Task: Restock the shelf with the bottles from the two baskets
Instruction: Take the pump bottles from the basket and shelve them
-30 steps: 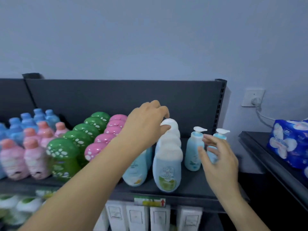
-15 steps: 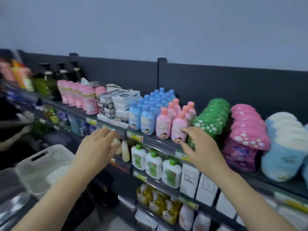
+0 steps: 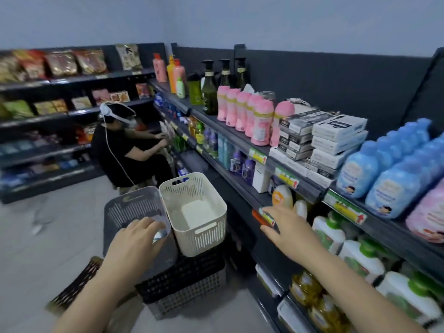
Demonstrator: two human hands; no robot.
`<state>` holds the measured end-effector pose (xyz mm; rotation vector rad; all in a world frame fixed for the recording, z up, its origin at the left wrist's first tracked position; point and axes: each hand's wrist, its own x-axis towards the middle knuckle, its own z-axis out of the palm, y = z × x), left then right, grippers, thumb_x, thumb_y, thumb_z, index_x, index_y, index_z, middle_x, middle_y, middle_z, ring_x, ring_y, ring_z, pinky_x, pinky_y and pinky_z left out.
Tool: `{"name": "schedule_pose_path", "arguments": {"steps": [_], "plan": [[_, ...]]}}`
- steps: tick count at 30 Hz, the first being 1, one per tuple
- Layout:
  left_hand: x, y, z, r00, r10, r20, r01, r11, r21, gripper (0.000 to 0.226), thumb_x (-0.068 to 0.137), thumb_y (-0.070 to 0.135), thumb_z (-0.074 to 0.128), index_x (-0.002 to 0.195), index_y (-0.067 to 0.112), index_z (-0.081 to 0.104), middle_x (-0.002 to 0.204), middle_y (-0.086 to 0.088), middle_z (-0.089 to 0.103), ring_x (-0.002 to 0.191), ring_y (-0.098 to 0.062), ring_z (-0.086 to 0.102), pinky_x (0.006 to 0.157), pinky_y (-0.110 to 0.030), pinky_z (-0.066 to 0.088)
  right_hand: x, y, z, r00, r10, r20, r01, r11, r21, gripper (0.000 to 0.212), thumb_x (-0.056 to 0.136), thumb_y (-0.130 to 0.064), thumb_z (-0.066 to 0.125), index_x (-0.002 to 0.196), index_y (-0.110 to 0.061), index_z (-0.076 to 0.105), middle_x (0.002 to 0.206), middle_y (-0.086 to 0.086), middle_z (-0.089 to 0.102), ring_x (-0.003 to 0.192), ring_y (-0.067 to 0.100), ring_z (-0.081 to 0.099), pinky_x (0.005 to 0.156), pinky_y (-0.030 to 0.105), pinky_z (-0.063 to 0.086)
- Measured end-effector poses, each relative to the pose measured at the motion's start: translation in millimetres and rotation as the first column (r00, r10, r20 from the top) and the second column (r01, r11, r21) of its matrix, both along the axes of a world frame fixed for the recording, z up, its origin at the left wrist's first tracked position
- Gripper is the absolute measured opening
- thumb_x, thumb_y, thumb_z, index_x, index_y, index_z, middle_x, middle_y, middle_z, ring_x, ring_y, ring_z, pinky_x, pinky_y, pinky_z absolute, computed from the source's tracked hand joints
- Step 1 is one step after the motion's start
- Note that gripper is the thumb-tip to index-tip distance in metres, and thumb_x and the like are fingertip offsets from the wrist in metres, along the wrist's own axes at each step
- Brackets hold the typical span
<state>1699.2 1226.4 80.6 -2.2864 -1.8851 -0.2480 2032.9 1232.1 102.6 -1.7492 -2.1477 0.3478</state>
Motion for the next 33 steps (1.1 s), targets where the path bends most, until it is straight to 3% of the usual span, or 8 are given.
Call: {"name": "schedule_pose_path", "arguments": {"steps": [4, 10, 14, 19, 22, 27, 31, 33], "plan": [[-30, 33, -20, 0.996, 0.09, 0.012, -0.089, 0.995, -0.044, 0.026, 0.077, 0.032, 0.074, 0.101, 0.023, 0.066, 0.092, 0.004, 0.062, 0.081, -0.024, 0.06, 0.061, -0.037, 0.052, -30, 63, -15, 0.995, 0.105, -0.001, -0.105, 0.994, -0.031, 0.045, 0.095, -0.037, 0.049, 0.138, -0.026, 0.04, 0.134, -0.008, 0.046, 0.124, 0.014, 0.043, 0.097, 0.03, 0.041], [-62, 85, -36, 0.967, 0.251, -0.037, -0.254, 0.961, -0.113, 0.028, 0.063, 0.03, 0.085, 0.085, 0.021, 0.069, 0.08, 0.001, 0.063, 0.067, -0.025, 0.062, 0.052, -0.032, 0.049, -82, 170, -39, 0.963, 0.27, -0.019, -0.271, 0.957, -0.105, 0.047, 0.094, -0.035, 0.05, 0.138, -0.023, 0.041, 0.136, -0.006, 0.046, 0.125, 0.016, 0.043, 0.098, 0.033, 0.041], [-85, 107, -44, 0.916, 0.401, 0.028, -0.391, 0.905, -0.168, 0.019, 0.081, 0.038, 0.066, 0.094, 0.025, 0.066, 0.091, 0.002, 0.062, 0.085, -0.026, 0.062, 0.065, -0.036, 0.052, -122, 228, -55, 0.916, 0.4, -0.003, -0.396, 0.905, -0.156, 0.047, 0.095, -0.034, 0.049, 0.139, -0.022, 0.04, 0.138, -0.005, 0.045, 0.126, 0.015, 0.042, 0.101, 0.032, 0.039], [-115, 113, -59, 0.873, 0.485, 0.056, -0.462, 0.858, -0.223, 0.028, 0.078, 0.043, 0.048, 0.092, 0.027, 0.066, 0.088, 0.003, 0.063, 0.084, -0.027, 0.062, 0.062, -0.037, 0.053, -183, 272, -79, 0.855, 0.519, -0.005, -0.506, 0.83, -0.237, 0.048, 0.095, -0.03, 0.05, 0.141, -0.022, 0.038, 0.142, -0.004, 0.043, 0.129, 0.015, 0.041, 0.105, 0.031, 0.036], [-142, 122, -70, 0.834, 0.545, 0.081, -0.51, 0.819, -0.262, 0.021, 0.082, 0.039, 0.058, 0.099, 0.03, 0.066, 0.096, 0.003, 0.064, 0.092, -0.026, 0.061, 0.069, -0.038, 0.052, -223, 287, -95, 0.817, 0.576, 0.01, -0.551, 0.787, -0.276, 0.049, 0.095, -0.026, 0.05, 0.142, -0.021, 0.038, 0.144, -0.002, 0.042, 0.129, 0.017, 0.041, 0.105, 0.029, 0.034], [-200, 149, -105, 0.855, 0.51, 0.095, -0.462, 0.831, -0.31, 0.021, 0.078, 0.033, 0.071, 0.099, 0.029, 0.068, 0.093, 0.006, 0.065, 0.086, -0.022, 0.062, 0.062, -0.033, 0.05, -288, 310, -127, 0.805, 0.594, 0.011, -0.554, 0.757, -0.348, 0.051, 0.094, -0.027, 0.051, 0.143, -0.023, 0.037, 0.145, -0.002, 0.041, 0.129, 0.019, 0.042, 0.106, 0.031, 0.034], [-244, 176, -137, 0.924, 0.371, 0.088, -0.323, 0.885, -0.334, 0.027, 0.069, 0.028, 0.079, 0.094, 0.022, 0.069, 0.081, 0.004, 0.065, 0.068, -0.02, 0.062, 0.049, -0.03, 0.047, -335, 326, -162, 0.822, 0.57, 0.024, -0.513, 0.757, -0.405, 0.05, 0.093, -0.024, 0.052, 0.141, -0.022, 0.04, 0.145, -0.002, 0.042, 0.128, 0.02, 0.044, 0.108, 0.031, 0.034], [-264, 189, -153, 0.947, 0.299, 0.115, -0.247, 0.909, -0.335, 0.021, 0.074, 0.03, 0.073, 0.092, 0.021, 0.067, 0.079, 0.004, 0.062, 0.065, -0.019, 0.059, 0.048, -0.031, 0.048, -356, 332, -182, 0.811, 0.583, 0.059, -0.5, 0.74, -0.45, 0.05, 0.092, -0.02, 0.051, 0.141, -0.02, 0.04, 0.143, 0.0, 0.043, 0.128, 0.022, 0.044, 0.106, 0.031, 0.035]]}}
